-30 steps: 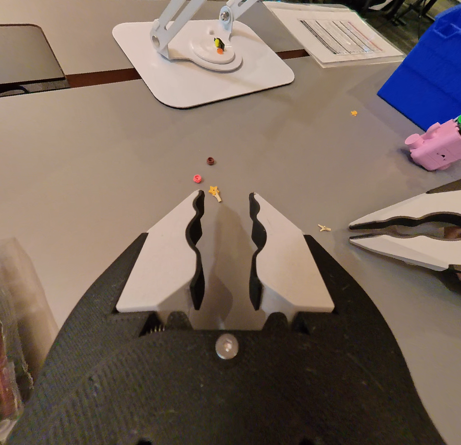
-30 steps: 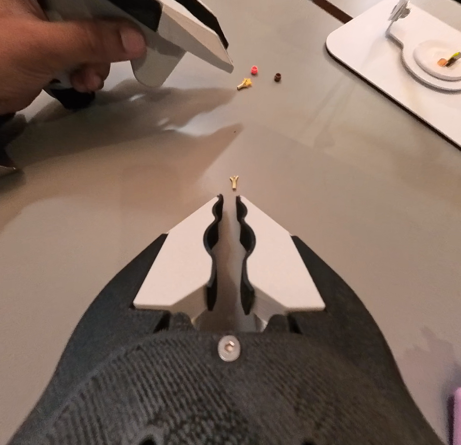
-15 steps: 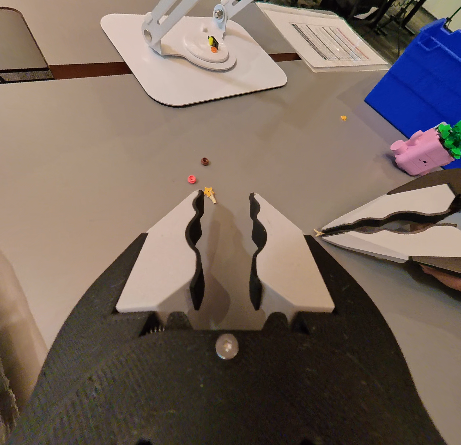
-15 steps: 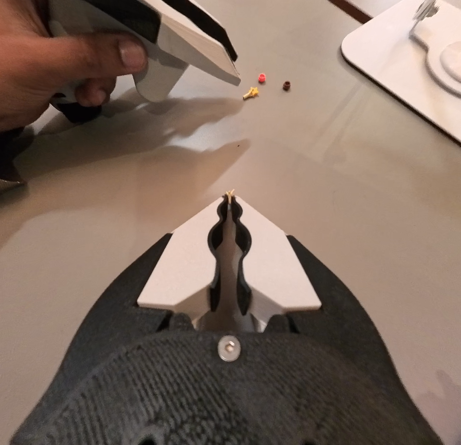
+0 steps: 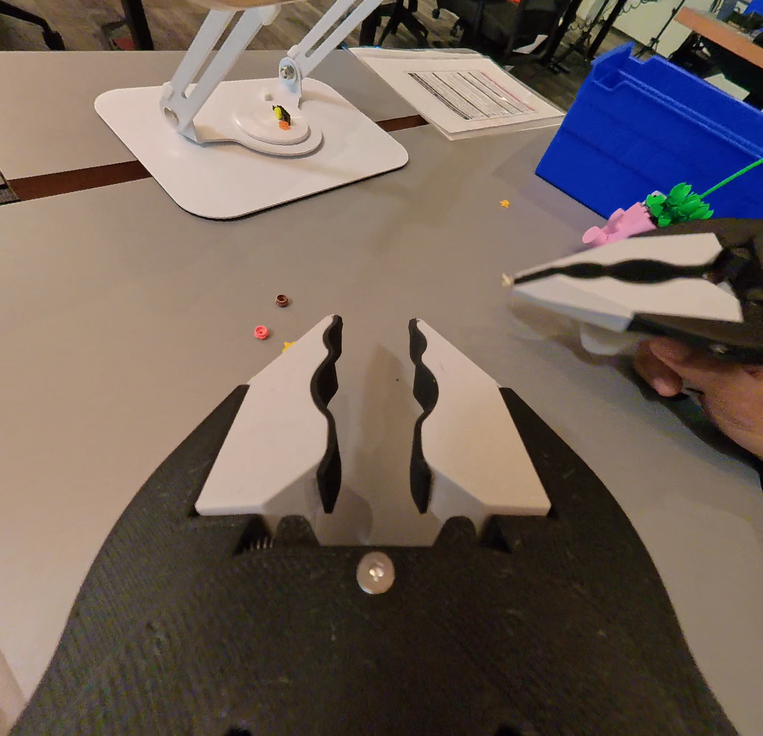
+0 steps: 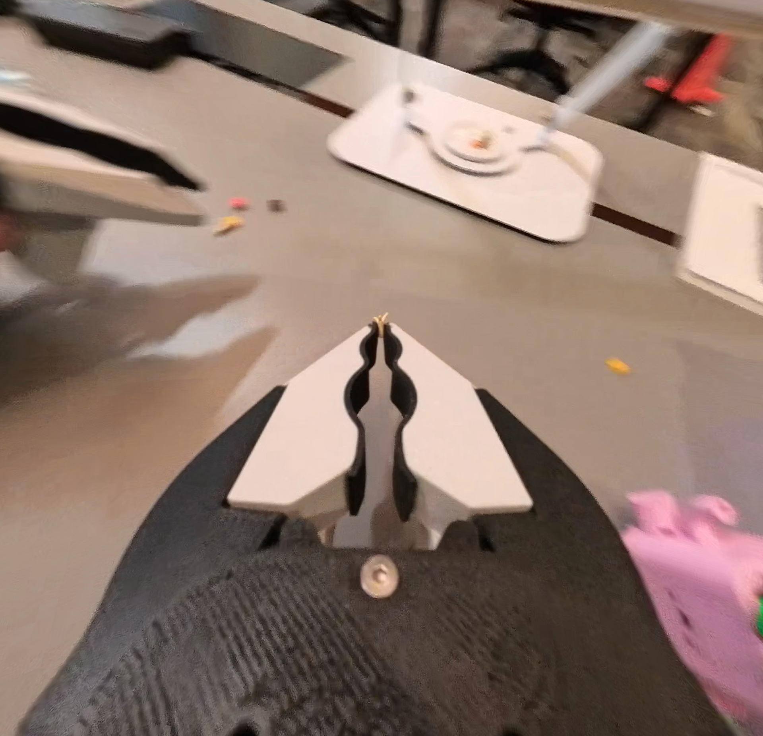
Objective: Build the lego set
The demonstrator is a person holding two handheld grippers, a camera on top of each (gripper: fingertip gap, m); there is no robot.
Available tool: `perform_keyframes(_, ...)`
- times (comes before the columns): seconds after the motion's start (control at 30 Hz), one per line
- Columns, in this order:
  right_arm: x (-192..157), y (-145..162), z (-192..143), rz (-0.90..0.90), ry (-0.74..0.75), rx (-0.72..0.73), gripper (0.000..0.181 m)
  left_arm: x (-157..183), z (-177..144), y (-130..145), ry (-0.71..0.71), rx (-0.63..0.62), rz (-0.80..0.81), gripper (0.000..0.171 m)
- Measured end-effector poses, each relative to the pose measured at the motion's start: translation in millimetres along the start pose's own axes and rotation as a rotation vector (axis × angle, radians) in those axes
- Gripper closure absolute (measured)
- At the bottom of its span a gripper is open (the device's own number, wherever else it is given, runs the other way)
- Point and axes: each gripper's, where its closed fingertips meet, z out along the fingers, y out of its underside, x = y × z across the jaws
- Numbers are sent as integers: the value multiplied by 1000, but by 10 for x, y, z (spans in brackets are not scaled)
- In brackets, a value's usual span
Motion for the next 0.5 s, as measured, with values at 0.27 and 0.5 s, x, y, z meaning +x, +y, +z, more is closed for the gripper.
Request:
perform_keyframes(0.27,975,139,67,303,371,-59,180,-33,32,-52,30,31,-93,143)
perform_keyframes(0.5,1300,347,141,412,512,-183,180,-62,-4,-110,17,76,-102,136)
